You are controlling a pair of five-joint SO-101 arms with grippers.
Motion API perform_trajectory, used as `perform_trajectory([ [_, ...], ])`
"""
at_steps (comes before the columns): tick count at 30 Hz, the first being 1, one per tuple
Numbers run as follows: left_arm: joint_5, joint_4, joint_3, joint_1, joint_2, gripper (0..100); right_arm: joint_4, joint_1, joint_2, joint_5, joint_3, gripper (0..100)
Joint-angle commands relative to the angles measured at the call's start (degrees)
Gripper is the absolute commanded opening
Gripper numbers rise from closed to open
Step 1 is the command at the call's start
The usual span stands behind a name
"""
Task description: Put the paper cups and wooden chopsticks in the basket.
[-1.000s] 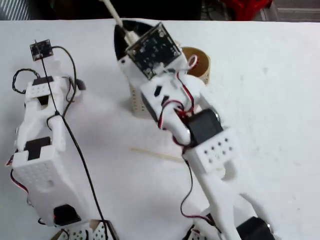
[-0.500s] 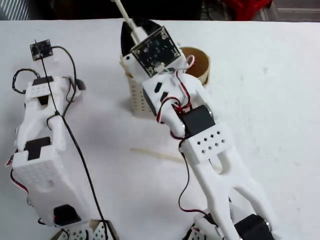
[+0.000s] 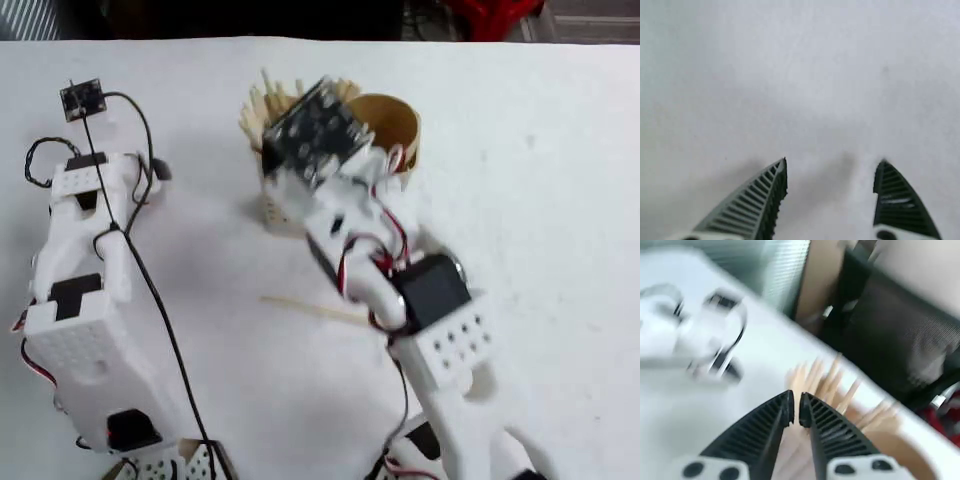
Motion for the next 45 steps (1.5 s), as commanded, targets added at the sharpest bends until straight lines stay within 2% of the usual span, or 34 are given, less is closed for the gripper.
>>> perform_trajectory([
  [1,-0.7,0.0,-2.5,0.4,-0.2,28,18.8,-3.0,-2.4,9.1,2.5,9.5],
  [3,-0.7,-0.1,-2.5,0.4,-0.2,28,23.2,-5.4,-1.2,15.0,8.2,14.4],
  [5,-0.7,-0.1,-2.5,0.4,-0.2,28,22.9,-7.2,0.9,18.9,16.0,18.0],
  [11,-0.7,-0.1,-2.4,0.4,-0.2,28,5.3,-8.0,8.7,20.9,33.8,19.0],
  [18,-0.7,0.0,-2.4,0.4,-0.2,28,-3.5,-7.1,21.1,20.9,33.8,19.0],
  [24,-0.7,0.0,-2.5,0.4,-0.2,28,-5.1,-2.7,32.1,20.9,28.2,18.7],
  [30,-0.7,0.0,-2.5,0.4,-0.2,28,-5.1,-0.3,37.7,20.4,24.7,0.9],
  [36,-0.7,0.0,-2.5,0.4,-0.2,28,-1.6,-0.1,30.5,18.2,24.8,1.6],
  [45,-0.7,0.0,-2.5,0.5,-0.2,28,7.3,-0.5,-1.6,12.0,21.4,1.6],
])
